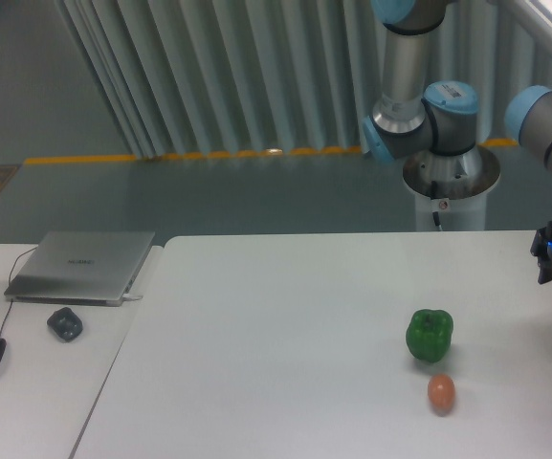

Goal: Place the red pepper on the table
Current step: 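Raise the gripper and withdraw it away from the table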

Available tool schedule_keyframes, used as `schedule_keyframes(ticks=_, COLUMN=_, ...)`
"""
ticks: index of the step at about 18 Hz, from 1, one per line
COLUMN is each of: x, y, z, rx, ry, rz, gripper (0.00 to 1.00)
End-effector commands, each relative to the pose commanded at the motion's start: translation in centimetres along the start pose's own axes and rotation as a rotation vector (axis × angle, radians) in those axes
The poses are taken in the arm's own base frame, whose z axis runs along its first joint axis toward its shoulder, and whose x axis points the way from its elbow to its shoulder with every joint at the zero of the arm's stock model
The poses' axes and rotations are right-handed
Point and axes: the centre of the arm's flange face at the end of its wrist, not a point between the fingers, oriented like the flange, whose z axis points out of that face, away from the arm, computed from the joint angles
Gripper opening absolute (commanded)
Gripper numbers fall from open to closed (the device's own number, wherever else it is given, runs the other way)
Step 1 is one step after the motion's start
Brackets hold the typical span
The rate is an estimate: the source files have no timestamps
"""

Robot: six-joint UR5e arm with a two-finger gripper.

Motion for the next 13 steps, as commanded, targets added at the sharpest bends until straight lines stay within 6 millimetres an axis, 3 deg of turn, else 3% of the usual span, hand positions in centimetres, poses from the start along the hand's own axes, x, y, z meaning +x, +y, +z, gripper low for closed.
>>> schedule_keyframes(ticks=13, x=1.2, y=-0.2, z=1.7, rx=-0.008, ry=-0.054, rz=0.005, gripper=1.0)
